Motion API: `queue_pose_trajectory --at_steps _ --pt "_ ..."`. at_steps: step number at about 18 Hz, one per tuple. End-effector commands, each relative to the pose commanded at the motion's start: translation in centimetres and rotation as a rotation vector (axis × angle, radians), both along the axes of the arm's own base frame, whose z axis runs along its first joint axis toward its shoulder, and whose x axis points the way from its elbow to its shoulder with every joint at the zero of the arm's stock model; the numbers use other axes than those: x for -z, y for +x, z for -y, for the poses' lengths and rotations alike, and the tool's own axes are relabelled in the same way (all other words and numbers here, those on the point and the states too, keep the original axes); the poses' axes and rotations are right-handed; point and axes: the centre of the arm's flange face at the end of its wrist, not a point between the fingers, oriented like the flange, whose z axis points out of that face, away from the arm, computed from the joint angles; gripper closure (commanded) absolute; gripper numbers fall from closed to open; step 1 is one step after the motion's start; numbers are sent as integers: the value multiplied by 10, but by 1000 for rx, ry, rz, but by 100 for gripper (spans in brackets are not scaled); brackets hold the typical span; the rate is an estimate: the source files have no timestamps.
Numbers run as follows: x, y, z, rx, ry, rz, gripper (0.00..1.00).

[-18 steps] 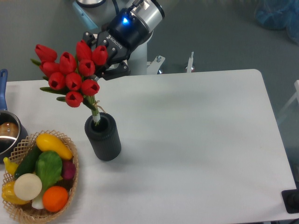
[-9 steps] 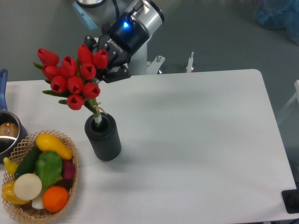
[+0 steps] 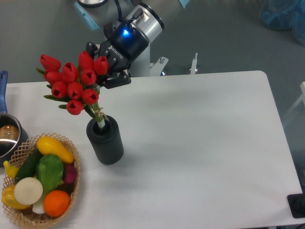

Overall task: Insert the flowers into the vase
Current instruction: 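Lower the tulip stems down into the black vase, then push the tulips deeper into the vase while holding the bunch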

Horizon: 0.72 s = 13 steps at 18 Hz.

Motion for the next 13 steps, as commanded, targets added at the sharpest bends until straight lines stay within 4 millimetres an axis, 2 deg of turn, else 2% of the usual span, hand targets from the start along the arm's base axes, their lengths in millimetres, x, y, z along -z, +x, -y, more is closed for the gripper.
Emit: queue_pose_trajectory --at_steps 4,9,13 --pt "15 2 1 5 -13 20 81" --pt "48 10 6 26 -29 33 81" --pt "60 9 5 29 -40 49 81"
